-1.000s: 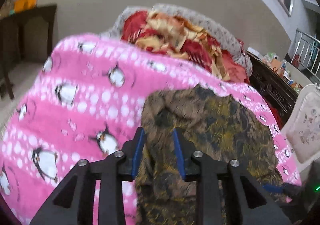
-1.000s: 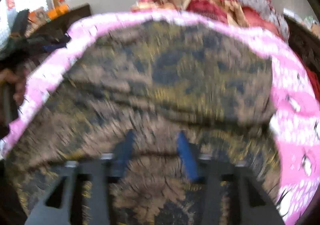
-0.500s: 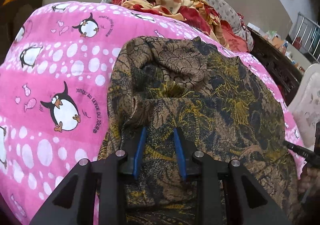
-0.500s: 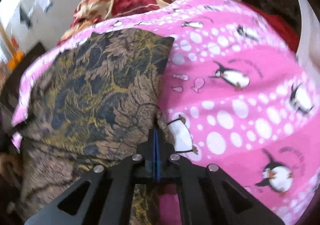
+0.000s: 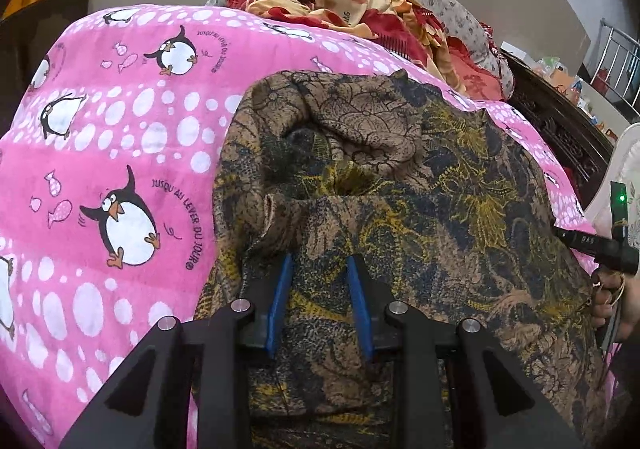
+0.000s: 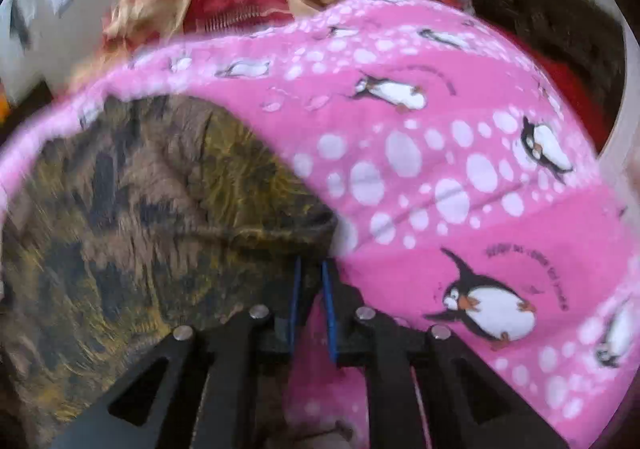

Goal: Fold small clothes

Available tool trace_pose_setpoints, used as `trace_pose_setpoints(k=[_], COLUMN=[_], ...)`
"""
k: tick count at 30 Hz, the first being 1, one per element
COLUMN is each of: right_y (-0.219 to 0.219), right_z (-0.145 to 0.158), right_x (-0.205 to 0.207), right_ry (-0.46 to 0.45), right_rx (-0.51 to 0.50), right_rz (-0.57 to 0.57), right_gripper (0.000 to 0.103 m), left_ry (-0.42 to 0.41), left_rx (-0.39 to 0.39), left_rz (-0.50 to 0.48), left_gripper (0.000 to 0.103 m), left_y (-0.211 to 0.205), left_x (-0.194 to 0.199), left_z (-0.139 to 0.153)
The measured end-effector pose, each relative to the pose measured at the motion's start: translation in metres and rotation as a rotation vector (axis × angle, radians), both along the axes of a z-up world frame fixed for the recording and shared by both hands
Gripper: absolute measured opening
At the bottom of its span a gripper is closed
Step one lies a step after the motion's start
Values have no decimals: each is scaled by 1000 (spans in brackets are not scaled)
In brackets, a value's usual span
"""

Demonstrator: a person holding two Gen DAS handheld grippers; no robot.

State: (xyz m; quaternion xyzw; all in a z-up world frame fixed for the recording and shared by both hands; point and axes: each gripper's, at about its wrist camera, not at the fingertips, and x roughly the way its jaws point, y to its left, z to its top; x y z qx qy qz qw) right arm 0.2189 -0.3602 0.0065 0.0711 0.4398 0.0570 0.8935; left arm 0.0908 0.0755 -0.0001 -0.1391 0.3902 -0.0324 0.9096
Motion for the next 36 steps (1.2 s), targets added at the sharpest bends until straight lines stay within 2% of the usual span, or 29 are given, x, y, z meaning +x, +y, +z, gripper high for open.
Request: trace_pose_setpoints(k=[2,5,7,10,11,12,13,14,15,16,17,18,19,20,22,24,25,28,31,33,35,36], right_y=[-9,-13,-8,3,6,6,6,5,2,-2,-6,-8,-9,-8,2,26,43,86,125,143,154,156], right_z=[-1,0,1,2,3,4,4,4,3,4,6,11,18,30,50,71,79,76,59,38,-5,-9], right_x=[-3,-7,-6,-5,-6,-6,-6,-6,-6,-6,-6,-8,-11,-18,-30,-51,-61,-74,-89,-99,-97,-98], right_ry=[-5,-11,-15,-21,-22,-22,-17,0,23,29,39,36,25,-5,-103,-236,-269,-214,-203,-181,-59,-68], right_rx=[67,96,53,-62,-108,-146,-189,-242,-283,-257,-233,-230,-226,-208,-175,-133,-121,-117,-121,-153,-198,-192], right_rz=[8,8,3,-23,-43,-69,-107,-163,-206,-201,-212,-232,-244,-243,-202,-82,-6,164,228,228,206,207], right_gripper=[12,13,14,27,41,64,77,102,103,102,96,77,70,67,71,99,103,103,103,103,102,103], left_ry=[1,1,2,2,2,2,3,3,3,3,3,3,3,4,4,4,4,4,4,4,4,4], left_rx=[2,6,4,8,7,7,8,9,8,7,10,11,10,10,13,10,12,11,11,12,11,10], left_rz=[0,1,1,2,2,2,2,1,2,2,2,2,2,2,2,2,2,3,3,3,2,3], left_gripper=[8,8,8,8,8,8,8,8,8,8,8,8,8,8,8,8,8,8,8,8,8,8], left_y=[0,0,0,-1,-1,-1,-1,-1,0,-1,-1,-1,-1,-1,-1,-1,-1,-1,-1,-1,-1,-1], left_x=[0,1,1,1,1,1,1,1,1,1,0,1,1,1,1,1,1,1,1,1,1,1], left_z=[0,0,0,1,1,1,1,1,0,1,1,1,0,0,0,0,1,1,1,1,1,1])
